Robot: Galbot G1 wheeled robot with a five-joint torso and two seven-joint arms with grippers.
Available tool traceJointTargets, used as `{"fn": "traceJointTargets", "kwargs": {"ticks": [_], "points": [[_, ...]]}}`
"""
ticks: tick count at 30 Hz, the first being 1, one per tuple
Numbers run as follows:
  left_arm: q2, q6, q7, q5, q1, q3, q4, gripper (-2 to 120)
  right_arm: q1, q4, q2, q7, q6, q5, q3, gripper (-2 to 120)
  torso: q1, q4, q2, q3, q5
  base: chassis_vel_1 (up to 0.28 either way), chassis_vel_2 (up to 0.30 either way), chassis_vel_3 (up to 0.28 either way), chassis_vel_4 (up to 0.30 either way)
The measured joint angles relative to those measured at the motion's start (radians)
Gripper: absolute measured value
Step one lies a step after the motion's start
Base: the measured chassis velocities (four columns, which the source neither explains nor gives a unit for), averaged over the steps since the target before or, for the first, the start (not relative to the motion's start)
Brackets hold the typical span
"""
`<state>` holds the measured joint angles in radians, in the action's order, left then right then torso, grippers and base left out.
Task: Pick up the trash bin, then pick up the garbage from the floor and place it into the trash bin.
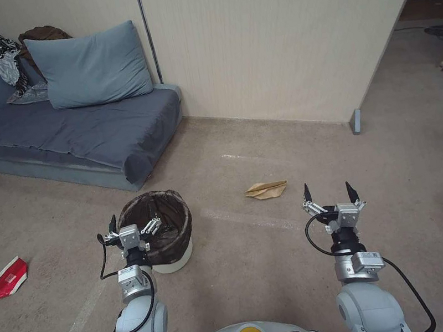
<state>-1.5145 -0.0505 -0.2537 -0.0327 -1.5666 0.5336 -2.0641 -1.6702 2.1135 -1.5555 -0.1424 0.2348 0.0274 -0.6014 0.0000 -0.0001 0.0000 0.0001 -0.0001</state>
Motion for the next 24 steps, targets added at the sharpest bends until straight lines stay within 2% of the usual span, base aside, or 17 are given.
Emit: {"fn": "traceJointTargets", "kwargs": {"ticks": [5, 18, 24], "points": [[0.000, 0.000, 0.000, 0.001, 0.000, 0.002, -0.001, 100, 0.003, -0.004, 0.000, 0.000, 0.003, 0.000, 0.000, 100, 0.000, 0.0002, 0.000, 0.000, 0.0000, -0.085, 0.076, 0.068, -0.069], [0.000, 0.001, -0.003, 0.003, 0.002, 0.003, 0.000, 100, 0.003, -0.006, -0.001, 0.000, 0.005, 0.000, 0.003, 100, 0.000, 0.0002, 0.000, 0.000, 0.0000, 0.000, 0.000, 0.000, 0.000], [0.024, 0.028, -0.019, 0.033, 0.020, 0.016, -0.008, 100, 0.003, -0.004, 0.006, -0.003, 0.005, 0.000, 0.002, 100, 0.000, 0.0002, 0.000, 0.000, 0.0000, 0.000, 0.000, 0.000, 0.000]]}}
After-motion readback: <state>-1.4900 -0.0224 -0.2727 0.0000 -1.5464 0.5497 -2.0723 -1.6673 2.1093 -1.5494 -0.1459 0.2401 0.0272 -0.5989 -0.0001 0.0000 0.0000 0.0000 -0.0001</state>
